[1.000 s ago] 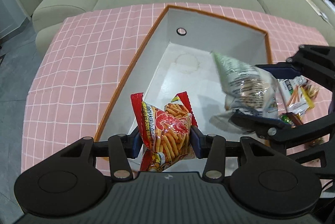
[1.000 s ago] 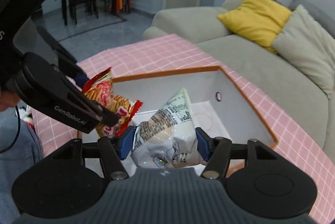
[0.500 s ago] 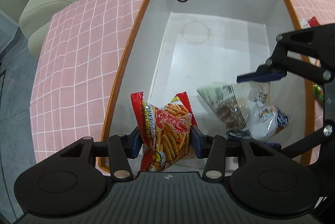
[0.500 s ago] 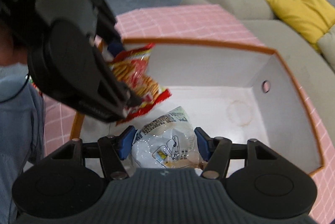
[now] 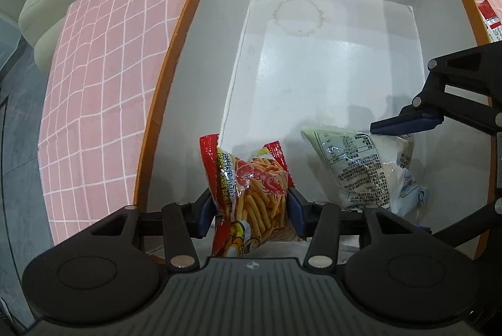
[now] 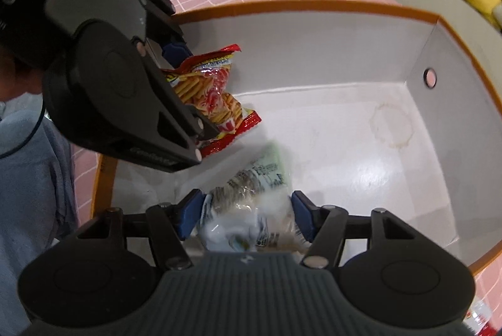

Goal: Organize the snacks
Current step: 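Carry both bags over the orange box and open both tools to drop them, then withdraw both tools from the box back toward the snack pile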

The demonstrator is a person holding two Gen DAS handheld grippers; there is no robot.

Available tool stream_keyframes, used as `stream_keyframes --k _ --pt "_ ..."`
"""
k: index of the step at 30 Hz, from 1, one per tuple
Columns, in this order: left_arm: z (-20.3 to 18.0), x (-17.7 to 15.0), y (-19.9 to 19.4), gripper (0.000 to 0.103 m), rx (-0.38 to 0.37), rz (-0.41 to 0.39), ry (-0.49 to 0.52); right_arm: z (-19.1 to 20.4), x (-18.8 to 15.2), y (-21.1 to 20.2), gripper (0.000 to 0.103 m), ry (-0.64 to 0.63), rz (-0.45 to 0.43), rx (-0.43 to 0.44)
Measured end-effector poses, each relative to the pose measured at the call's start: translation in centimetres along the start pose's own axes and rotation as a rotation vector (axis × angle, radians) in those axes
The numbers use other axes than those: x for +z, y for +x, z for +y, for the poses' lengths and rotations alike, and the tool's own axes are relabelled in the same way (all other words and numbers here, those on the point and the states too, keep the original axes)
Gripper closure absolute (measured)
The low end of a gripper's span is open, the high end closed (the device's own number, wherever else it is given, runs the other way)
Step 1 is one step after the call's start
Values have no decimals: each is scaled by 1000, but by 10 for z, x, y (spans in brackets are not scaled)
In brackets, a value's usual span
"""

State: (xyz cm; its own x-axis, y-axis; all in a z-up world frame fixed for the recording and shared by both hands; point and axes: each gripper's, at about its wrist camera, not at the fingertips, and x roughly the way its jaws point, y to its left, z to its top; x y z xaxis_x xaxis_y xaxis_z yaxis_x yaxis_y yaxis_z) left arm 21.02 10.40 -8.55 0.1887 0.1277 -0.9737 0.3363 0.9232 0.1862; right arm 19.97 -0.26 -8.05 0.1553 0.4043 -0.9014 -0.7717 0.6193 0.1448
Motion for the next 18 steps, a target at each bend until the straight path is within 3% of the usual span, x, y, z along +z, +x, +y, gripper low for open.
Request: stream_keyframes --k 5,7,14,18 --pt "-3 -3 -5 39 -7 -5 -4 -1 8 -1 41 19 6 -6" --pt "-4 -5 -10 28 -8 -19 0 1 9 -1 36 27 -5 -8" --pt "-4 -12 -37 28 7 -72 -13 6 12 -29 18 24 -54 -57" --pt "-5 -19 -58 28 20 -117 -37 11 6 -54 16 28 -86 -109"
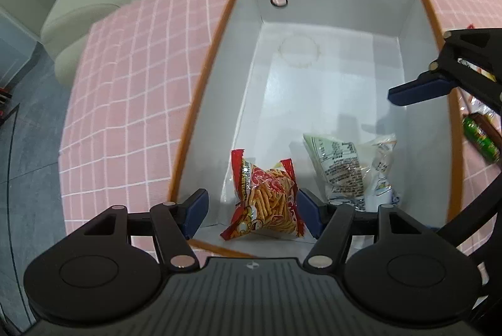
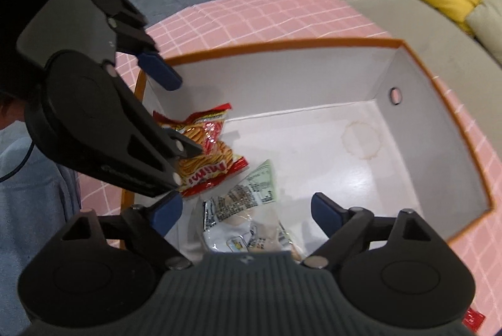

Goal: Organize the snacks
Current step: 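Withdraw both tools from the box back toward the snack pile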

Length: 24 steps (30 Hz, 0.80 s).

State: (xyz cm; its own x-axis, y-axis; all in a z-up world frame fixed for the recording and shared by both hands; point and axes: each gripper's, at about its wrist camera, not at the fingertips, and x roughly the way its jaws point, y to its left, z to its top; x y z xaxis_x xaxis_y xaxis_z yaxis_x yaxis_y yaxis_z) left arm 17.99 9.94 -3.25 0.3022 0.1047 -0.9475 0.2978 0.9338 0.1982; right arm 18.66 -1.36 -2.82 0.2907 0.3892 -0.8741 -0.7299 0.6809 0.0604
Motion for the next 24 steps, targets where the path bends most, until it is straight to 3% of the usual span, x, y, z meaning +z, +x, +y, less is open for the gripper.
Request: stream_keyframes --k 9,12,24 --pt "-6 -12 -48 27 6 -115 -79 3 -19 -57 15 77 -132 -63" --pt "-14 -21 -69 27 4 -191 -101 6 -31 -75 14 123 -185 -85" --pt "-62 -52 -122 27 -96 -415 -190 13 -114 -136 10 321 -285 -221"
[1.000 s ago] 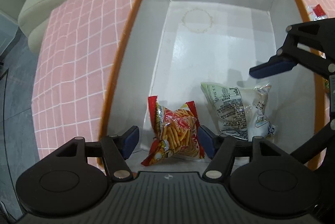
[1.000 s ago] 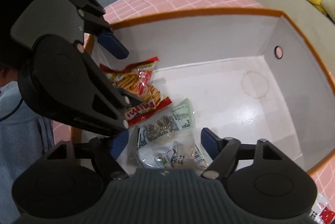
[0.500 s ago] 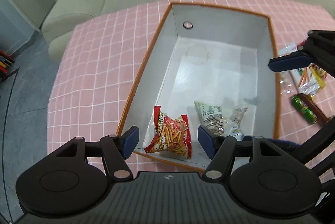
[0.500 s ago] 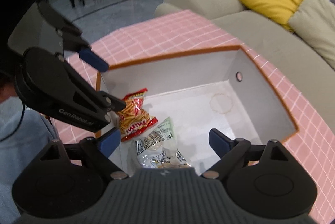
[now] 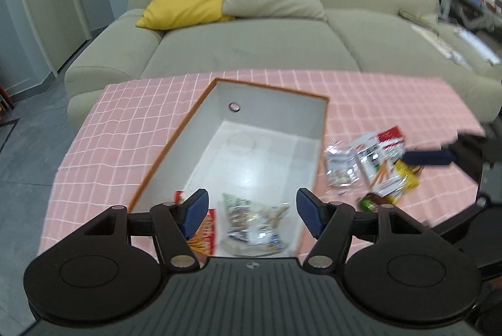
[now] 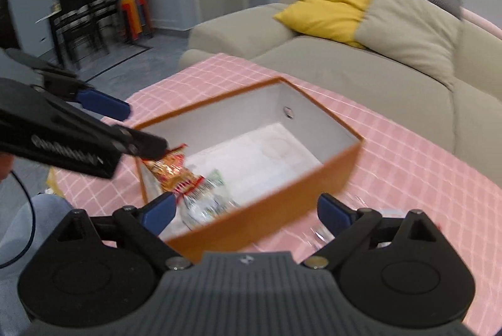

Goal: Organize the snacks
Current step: 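Withdraw both tools from the box back toward the snack pile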

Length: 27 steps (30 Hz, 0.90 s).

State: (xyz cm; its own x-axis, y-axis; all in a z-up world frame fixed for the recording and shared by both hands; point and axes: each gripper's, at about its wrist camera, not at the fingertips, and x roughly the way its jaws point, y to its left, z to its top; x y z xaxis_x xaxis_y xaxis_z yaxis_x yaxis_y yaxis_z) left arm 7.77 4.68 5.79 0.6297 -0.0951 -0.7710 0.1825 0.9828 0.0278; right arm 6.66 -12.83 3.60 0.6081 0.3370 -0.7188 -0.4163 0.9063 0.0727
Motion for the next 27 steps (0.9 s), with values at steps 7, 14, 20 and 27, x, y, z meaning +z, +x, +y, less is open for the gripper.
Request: stream_keyframes --k 7,14,20,27 --pt "-28 -26 -2 27 -107 -26 -70 -13 -51 -19 15 96 -8 -132" --pt "-50 -57 14 27 -186 21 -108 -25 -99 -26 18 151 12 -203" --pt "-69 -80 34 27 -203 71 -98 -32 -124 -23 18 149 35 -249" --pt "-79 -93 51 27 -225 108 -93 -51 -143 -20 17 192 44 -296"
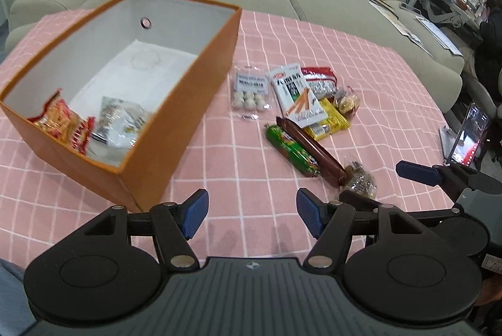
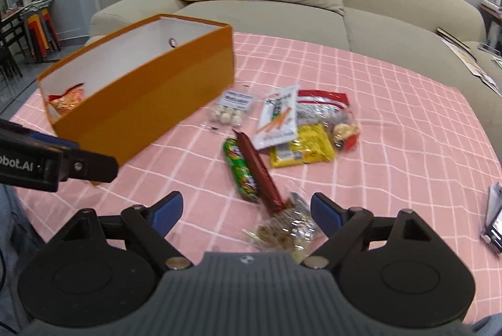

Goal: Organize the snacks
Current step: 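Withdraw both tools from the box back toward the snack pile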

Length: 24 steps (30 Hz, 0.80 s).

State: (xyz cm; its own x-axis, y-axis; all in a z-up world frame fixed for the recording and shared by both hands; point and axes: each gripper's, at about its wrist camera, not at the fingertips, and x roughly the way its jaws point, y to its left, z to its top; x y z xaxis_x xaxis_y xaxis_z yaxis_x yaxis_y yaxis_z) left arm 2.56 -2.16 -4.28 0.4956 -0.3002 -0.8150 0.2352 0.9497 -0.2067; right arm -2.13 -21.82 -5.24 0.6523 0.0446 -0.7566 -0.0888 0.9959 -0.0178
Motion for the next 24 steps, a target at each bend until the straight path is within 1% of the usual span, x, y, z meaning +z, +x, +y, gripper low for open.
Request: stream_keyframes --k 5,9,13,18,22,23,24 --pt "-8 3 17 28 -30 30 9 -9 -2 9 18 -12 12 -40" --pt "-14 4 31 29 -41 61 14 -13 -4 20 27 -37 40 -65" --pt "-17 3 42 29 -47 88 13 -10 -8 29 27 -78 84 -65" --pt "-17 2 53 30 -53 119 4 -17 -11 44 27 -56 130 -59" --pt "-20 5 59 32 -59 127 4 -15 -13 54 27 -92 163 -47" --pt "-21 6 60 32 -60 129 5 -14 -13 55 29 -105 167 -53" --pt "-23 7 61 32 -62 131 6 -13 -13 56 34 -115 169 -61"
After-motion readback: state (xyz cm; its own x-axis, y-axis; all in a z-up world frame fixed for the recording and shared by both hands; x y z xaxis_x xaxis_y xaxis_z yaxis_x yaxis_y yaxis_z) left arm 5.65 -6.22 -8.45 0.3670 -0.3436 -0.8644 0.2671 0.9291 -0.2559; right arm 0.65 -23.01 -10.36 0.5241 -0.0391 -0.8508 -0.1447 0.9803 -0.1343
